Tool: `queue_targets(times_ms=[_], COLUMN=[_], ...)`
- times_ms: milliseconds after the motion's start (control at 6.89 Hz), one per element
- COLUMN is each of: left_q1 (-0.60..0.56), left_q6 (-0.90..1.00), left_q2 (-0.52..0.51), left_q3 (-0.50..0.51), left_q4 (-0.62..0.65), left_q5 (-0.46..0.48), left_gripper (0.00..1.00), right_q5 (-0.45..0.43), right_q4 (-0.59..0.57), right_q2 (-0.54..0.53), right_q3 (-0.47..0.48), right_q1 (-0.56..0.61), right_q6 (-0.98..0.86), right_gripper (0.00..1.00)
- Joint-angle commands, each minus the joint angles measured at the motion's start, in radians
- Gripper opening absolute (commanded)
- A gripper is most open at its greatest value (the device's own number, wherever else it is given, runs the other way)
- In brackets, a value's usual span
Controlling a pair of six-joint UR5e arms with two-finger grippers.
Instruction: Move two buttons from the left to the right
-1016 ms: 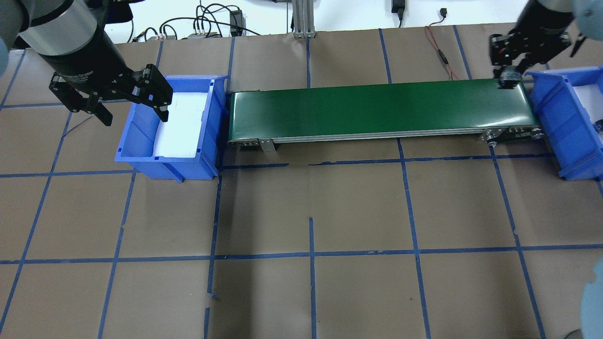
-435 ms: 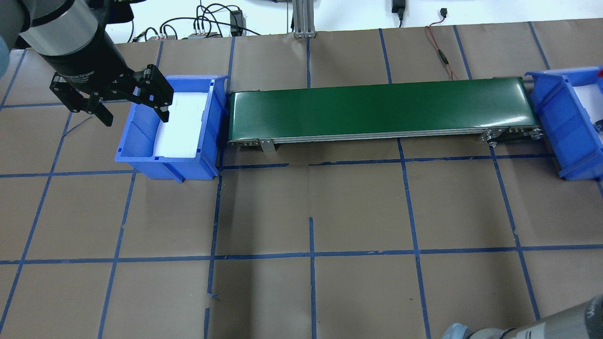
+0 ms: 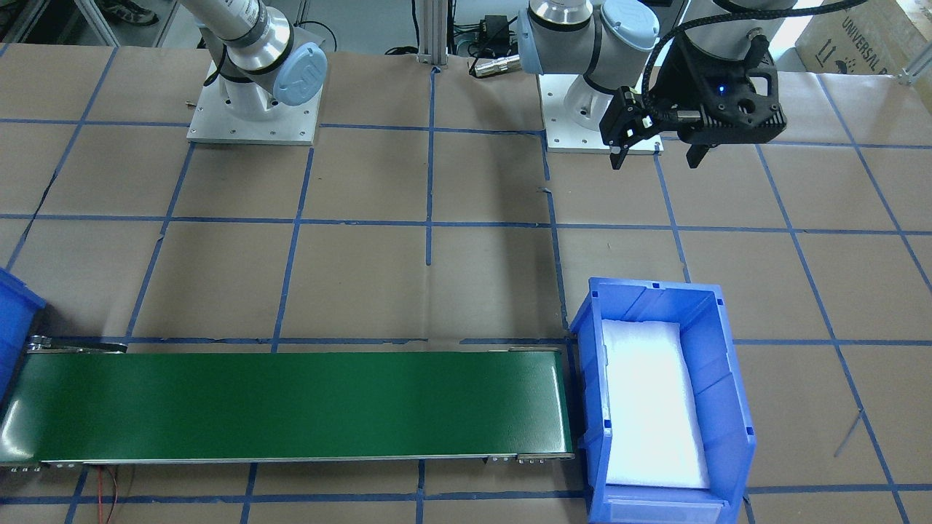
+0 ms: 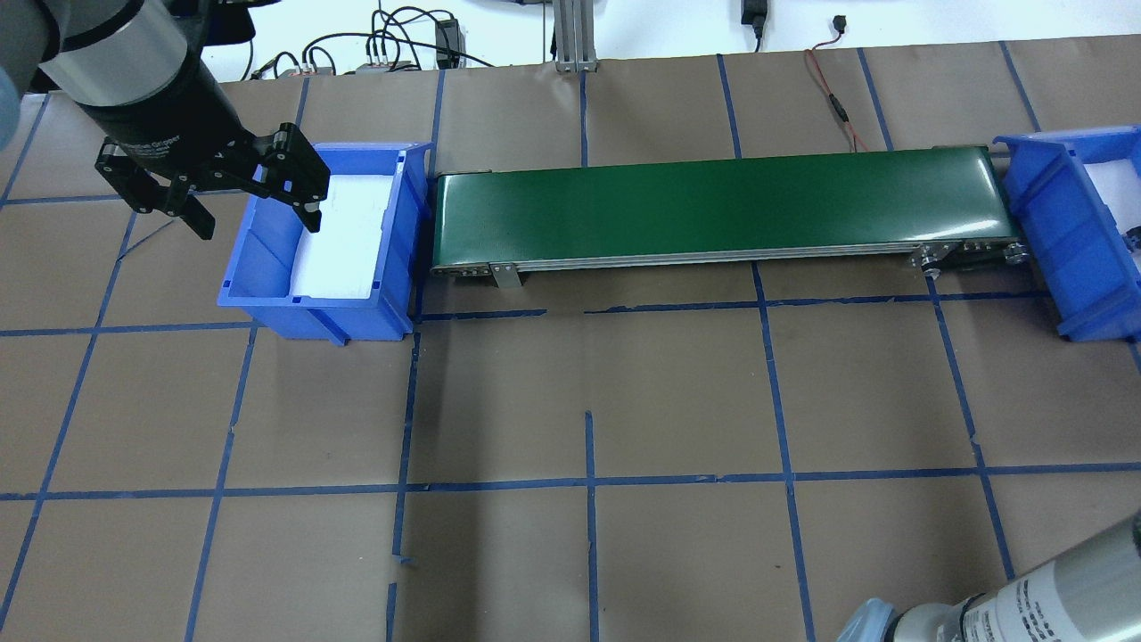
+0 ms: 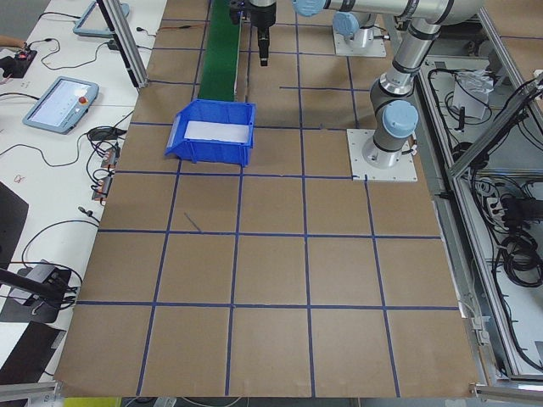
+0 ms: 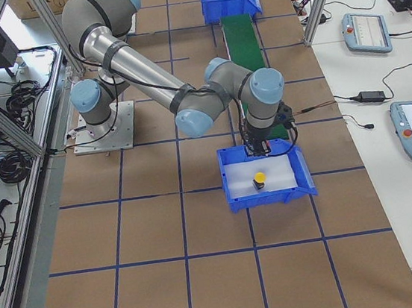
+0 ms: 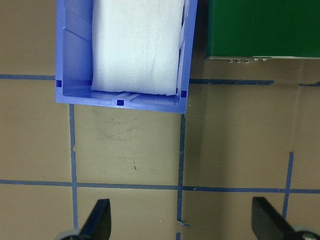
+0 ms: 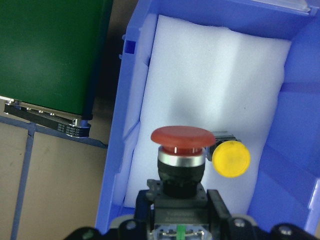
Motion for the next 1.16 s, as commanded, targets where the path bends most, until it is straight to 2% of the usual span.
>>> queue_targets(times_ms=[0, 435, 1016], left_q1=[-0.001, -0.002, -0.009], left_q6=[0.0, 0.003, 0.0], left_q2=[0.0, 0.0, 0.003], left_q3=[0.0, -0.003, -0.018], left_q4=[0.0, -0.002, -0.003], left_q5=[0.003, -0.003, -0.004], left_gripper=[1.0, 1.0, 1.0], right_q5=[-0.002, -0.015, -0.006], right_q4=[-0.028, -0.079, -0.082], right_q2=[0.085, 0.115, 0.107], right_q3=[-0.057, -0.093, -0.042], right_q1=[-0.018, -0.024, -0.024], right_q6=[-0.09, -0.093, -0.081], right_gripper=[0.13, 0.14, 0.17])
